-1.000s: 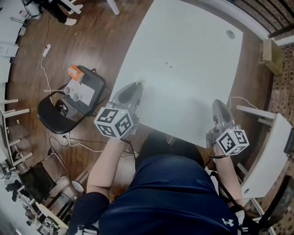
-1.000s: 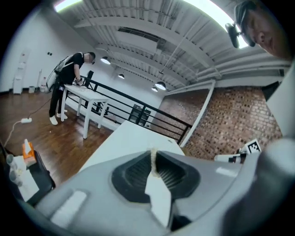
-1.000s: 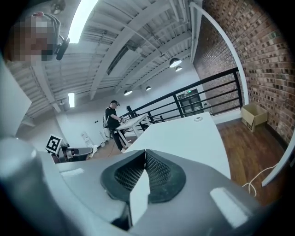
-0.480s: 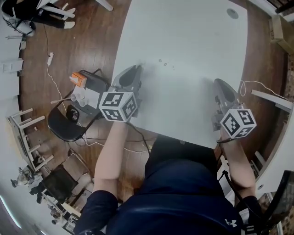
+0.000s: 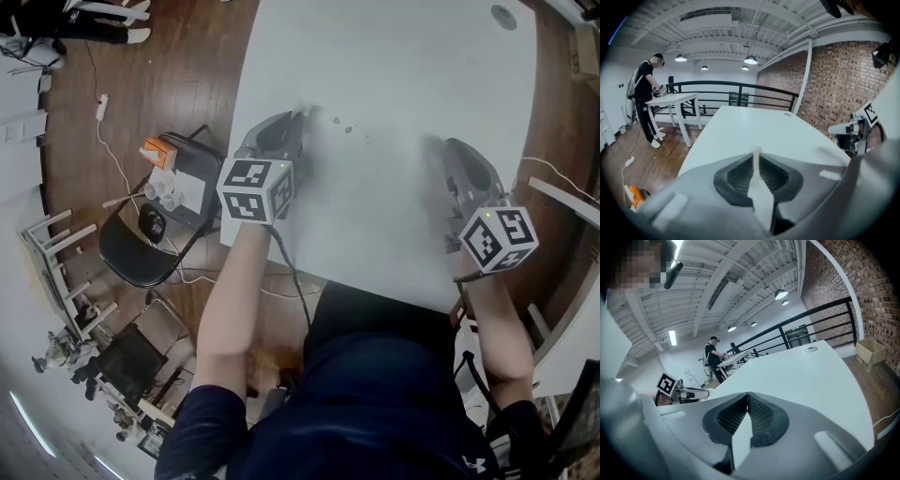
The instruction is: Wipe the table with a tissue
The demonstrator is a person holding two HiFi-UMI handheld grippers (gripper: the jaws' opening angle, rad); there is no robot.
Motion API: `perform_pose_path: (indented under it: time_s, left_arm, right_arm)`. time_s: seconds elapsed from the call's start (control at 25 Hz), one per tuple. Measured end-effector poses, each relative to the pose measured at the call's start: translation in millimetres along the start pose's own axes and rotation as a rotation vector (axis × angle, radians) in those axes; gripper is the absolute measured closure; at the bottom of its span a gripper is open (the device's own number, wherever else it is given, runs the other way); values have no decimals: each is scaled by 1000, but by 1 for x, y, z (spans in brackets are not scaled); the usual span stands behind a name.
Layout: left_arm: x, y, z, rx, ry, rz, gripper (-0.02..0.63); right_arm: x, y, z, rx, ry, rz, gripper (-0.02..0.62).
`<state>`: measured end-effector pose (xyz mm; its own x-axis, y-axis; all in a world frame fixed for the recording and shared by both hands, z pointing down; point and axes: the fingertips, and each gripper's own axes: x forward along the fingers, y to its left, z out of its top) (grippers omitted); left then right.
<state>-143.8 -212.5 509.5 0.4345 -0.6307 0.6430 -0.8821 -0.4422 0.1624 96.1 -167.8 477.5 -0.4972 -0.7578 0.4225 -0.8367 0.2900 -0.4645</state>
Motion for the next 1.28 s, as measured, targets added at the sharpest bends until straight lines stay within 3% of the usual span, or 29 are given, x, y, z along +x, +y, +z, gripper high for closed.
perform_pose_path:
  time_s: [0.36, 0.72, 0.88, 1.08, 1.28]
  left_arm:
    - [32, 9, -10, 51, 91, 3, 571]
    - [56, 7, -12, 139, 102, 10, 571]
    - [58, 8, -15, 126, 114, 19, 571]
    - [55, -5, -15, 90, 116, -29, 571]
    - [52, -3, -21, 97, 114, -7, 571]
  right_arm:
    - [39, 10, -1, 14, -4, 35, 584]
    - [44, 9, -17, 45, 11, 35, 584]
    - [42, 15, -19, 62, 18, 45, 584]
    - [39, 22, -22, 77, 22, 61, 584]
    - [37, 26, -22, 87, 28, 68, 584]
